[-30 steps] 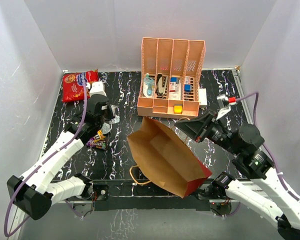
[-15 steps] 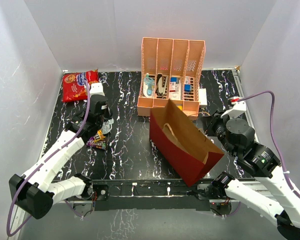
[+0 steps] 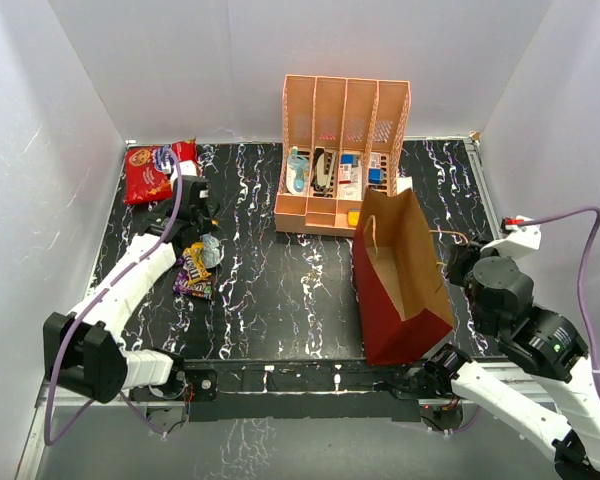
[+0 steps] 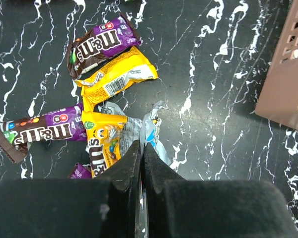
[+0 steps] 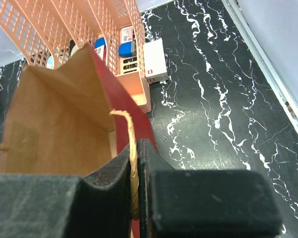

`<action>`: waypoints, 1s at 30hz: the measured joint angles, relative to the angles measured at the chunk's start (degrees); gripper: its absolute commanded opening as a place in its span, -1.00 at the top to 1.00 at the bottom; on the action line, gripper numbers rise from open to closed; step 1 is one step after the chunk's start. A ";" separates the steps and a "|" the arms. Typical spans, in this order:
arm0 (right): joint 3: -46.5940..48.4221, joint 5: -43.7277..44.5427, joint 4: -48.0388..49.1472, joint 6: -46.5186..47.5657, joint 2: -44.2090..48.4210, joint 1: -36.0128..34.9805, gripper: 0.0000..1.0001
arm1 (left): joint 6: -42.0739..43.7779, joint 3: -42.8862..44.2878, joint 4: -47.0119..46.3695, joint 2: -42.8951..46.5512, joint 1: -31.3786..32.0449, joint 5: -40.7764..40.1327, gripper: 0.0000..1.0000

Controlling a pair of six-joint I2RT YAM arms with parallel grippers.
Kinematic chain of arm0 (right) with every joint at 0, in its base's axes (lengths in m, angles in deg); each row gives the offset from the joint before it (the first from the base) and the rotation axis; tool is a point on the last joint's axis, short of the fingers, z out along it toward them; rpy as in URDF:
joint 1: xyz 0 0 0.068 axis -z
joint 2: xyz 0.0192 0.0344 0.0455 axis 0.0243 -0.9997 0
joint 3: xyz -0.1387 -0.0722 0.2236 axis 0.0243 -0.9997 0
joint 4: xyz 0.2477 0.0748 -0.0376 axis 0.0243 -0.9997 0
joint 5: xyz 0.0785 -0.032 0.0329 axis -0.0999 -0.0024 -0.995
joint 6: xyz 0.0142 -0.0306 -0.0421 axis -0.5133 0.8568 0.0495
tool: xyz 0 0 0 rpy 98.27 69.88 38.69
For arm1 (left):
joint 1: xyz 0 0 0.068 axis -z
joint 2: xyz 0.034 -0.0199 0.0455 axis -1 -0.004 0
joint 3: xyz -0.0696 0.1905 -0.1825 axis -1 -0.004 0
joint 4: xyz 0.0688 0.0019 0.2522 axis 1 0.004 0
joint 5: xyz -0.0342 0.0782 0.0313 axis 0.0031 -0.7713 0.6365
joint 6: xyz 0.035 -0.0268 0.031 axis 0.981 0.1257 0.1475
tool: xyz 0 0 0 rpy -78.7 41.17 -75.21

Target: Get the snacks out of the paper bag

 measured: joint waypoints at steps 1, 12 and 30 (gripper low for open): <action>0.00 0.39 -0.22 -0.28 0.76 0.00 0.85 | -0.52 0.04 -0.11 -0.87 -1.03 0.87 1.00; -1.75 -3.02 3.06 0.74 6.01 0.00 0.74 | -5.64 -1.27 -2.80 -11.96 -7.17 4.74 0.38; 8.24 -7.74 2.89 2.14 5.60 0.00 -0.48 | -0.68 6.45 -1.60 -1.62 -9.09 24.02 -0.97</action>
